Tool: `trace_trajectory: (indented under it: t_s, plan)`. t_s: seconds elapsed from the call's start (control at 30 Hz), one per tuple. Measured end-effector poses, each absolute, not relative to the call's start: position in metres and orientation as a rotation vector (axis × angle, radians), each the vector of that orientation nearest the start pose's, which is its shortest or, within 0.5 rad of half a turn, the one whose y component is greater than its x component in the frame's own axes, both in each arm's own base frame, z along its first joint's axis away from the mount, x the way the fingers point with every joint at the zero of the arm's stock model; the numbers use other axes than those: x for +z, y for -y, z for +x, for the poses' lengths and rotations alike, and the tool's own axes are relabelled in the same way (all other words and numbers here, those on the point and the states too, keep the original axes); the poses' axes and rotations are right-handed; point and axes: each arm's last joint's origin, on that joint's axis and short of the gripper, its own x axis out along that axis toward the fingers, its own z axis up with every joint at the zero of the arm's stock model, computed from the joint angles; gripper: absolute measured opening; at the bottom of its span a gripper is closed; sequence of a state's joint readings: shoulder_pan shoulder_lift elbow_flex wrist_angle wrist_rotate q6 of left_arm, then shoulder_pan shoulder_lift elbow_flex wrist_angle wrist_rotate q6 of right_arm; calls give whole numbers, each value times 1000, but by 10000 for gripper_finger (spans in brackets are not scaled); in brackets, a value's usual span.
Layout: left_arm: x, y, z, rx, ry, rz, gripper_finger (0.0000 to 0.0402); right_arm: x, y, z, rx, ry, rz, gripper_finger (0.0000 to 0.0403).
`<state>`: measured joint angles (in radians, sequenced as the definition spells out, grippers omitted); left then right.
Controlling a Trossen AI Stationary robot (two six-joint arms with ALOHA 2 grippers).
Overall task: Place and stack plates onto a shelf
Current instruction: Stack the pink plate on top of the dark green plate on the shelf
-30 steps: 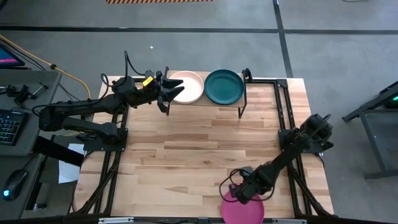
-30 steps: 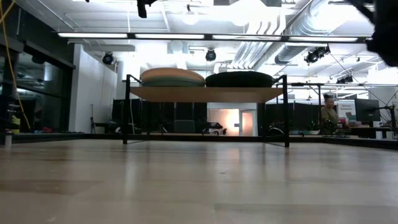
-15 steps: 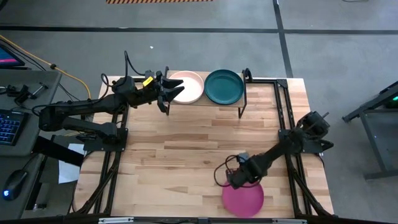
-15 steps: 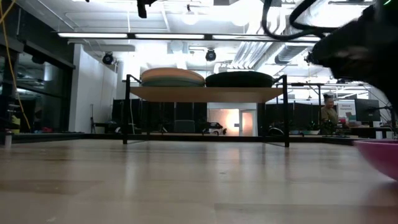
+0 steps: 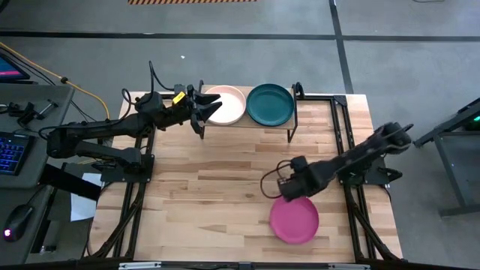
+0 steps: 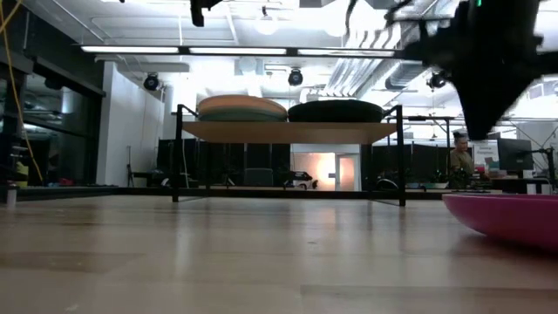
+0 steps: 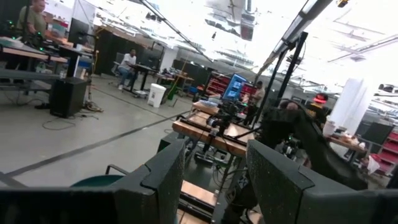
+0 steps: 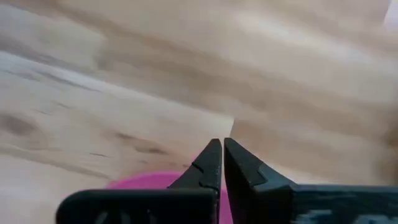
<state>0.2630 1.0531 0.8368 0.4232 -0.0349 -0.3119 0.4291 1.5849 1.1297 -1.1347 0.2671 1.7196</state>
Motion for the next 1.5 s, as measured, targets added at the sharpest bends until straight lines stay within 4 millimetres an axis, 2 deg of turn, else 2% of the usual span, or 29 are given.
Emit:
trace_trajectory:
  t_s: [0.2,0.4,0.67,0.97,1.1,1.23,1.4,1.5]
  plan:
    - [359,-62,228,262,251,-284,161,267,-96,215,-927,-941,836,0]
    - [359,-62,228,262,251,-286,161,288,-101,198,-820,-835,858,0]
    - [359,-61,228,210,244,-315,161,285,-114,198,-766,-846,858,0]
    - [358,-59,229,157,233,-312,161,283,-118,195,-667,-1034,840,7]
    - [358,-59,229,145,230,-311,161,283,-119,194,-629,-1095,818,30]
    - [358,-59,229,146,230,-311,161,282,-124,187,-561,-1206,770,69]
    - [358,-59,229,143,231,-326,161,279,-132,165,-563,-1335,616,118]
    - [358,-59,229,144,234,-354,161,279,-134,149,-578,-1427,534,132]
